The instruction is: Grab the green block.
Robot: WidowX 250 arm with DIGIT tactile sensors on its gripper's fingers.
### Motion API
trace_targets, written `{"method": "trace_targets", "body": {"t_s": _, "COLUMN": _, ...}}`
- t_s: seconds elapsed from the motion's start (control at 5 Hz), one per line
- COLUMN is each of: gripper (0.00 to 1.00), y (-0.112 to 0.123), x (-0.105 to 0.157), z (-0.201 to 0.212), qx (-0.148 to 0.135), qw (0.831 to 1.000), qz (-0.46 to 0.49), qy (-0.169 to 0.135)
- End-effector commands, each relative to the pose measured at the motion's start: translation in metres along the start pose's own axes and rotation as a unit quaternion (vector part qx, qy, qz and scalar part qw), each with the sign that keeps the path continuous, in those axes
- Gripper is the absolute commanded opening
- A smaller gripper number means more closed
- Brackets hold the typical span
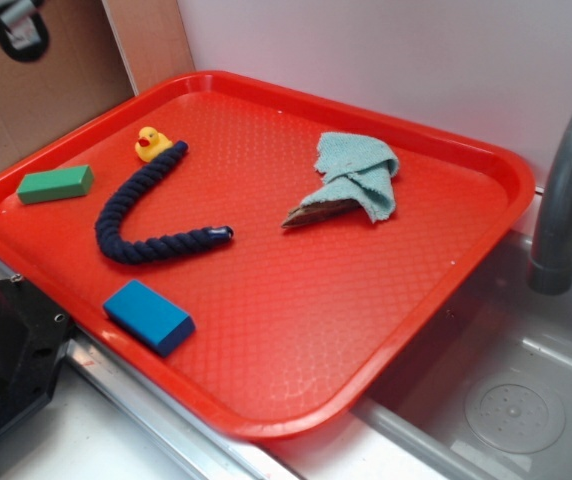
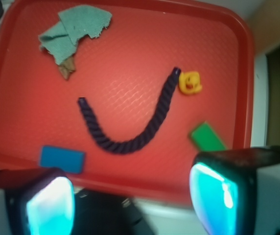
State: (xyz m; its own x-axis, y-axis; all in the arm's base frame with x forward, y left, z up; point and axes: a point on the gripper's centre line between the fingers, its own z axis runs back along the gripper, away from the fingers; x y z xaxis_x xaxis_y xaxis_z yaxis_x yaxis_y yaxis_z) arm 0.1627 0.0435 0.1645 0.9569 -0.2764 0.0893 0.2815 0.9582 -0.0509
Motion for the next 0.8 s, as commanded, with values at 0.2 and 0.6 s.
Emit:
{"method": "trace_targets", "body": {"t_s": 0.2, "gripper": 1.0, "y": 0.062, "x": -0.003, "z": -0.063, "qx": 0.03, "qw": 0.97, "qz": -0.236, "qy": 0.056}}
{"method": "trace_targets", "body": {"t_s": 0.6, "gripper": 1.0, "y": 0.098, "x": -0.023, "z": -0.091, "qx": 0.084, "qw": 0.973, "qz": -0.211, "qy": 0.045}}
